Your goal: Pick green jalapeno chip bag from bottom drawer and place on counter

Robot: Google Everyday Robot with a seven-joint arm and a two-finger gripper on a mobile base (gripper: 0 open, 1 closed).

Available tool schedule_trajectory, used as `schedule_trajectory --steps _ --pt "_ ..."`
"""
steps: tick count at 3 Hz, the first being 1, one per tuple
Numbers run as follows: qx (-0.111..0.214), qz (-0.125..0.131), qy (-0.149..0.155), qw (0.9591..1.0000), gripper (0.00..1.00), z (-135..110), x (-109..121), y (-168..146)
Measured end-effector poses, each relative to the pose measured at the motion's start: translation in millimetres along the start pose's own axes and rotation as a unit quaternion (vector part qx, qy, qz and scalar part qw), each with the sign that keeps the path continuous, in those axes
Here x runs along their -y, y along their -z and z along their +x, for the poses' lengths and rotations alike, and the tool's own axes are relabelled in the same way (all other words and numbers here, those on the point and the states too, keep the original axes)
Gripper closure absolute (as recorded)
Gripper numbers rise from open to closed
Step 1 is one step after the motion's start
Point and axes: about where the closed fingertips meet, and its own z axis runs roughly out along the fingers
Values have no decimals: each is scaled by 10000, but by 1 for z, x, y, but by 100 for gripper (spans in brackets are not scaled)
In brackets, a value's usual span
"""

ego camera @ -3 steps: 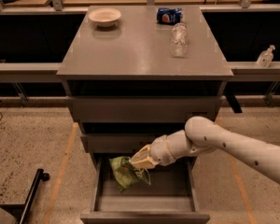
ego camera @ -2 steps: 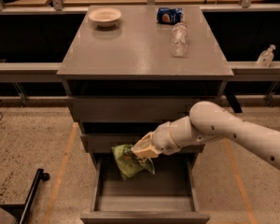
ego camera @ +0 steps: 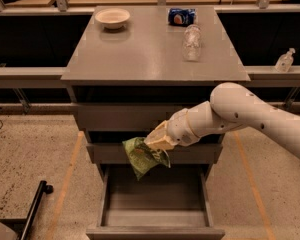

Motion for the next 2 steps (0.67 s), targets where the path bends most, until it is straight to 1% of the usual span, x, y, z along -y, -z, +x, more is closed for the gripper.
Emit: schedule_trajectory --steps 1,2 --pt "76 334 3 9994 100 -7 4 15" --pt "152 642 512 9965 100 -47 9 43"
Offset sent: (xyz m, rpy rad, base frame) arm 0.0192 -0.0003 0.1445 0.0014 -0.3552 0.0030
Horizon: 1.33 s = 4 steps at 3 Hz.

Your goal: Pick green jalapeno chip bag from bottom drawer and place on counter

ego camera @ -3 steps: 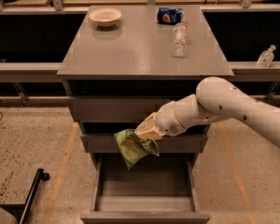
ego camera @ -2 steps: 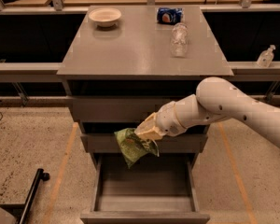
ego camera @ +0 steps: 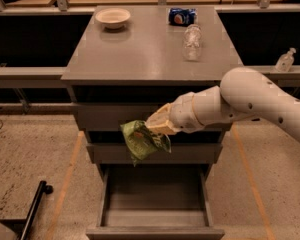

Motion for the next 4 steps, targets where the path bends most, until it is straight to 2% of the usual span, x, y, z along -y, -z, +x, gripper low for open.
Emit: schedule_trajectory --steps 1,2,3,4 --pt "96 180 766 9969 100 -60 15 27" --pt "86 350 1477 9884 100 -121 31 53" --pt "28 648 2021 9772 100 -176 60 80" --pt "99 756 2130 9741 100 -193 68 87"
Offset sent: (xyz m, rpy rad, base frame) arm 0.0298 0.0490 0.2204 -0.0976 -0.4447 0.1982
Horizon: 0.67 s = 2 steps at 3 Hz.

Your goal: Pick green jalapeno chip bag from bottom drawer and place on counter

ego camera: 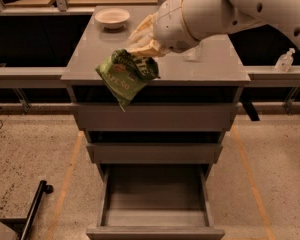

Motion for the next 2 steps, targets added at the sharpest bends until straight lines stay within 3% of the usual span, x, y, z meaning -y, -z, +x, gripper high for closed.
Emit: schedule_trajectory --steps 1,2 --pt "-1 -6 0 10000 100 0 0 0" --pt "46 160 40 9999 100 4 8 -10"
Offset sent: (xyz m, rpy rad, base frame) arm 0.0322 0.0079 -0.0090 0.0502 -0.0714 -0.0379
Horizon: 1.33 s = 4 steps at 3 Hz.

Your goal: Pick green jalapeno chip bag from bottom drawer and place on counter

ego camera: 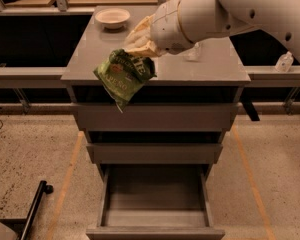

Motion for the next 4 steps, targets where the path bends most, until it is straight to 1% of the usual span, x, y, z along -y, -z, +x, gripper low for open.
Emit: schedule_trajectory --steps 1,2,3,4 --pt "188 283 106 9994 100 11 28 -16" --pt "443 696 240 9963 100 20 68 -25" --pt "712 1211 199 9899 100 35 106 -27" --pt "821 1602 117 9836 100 55 142 -35"
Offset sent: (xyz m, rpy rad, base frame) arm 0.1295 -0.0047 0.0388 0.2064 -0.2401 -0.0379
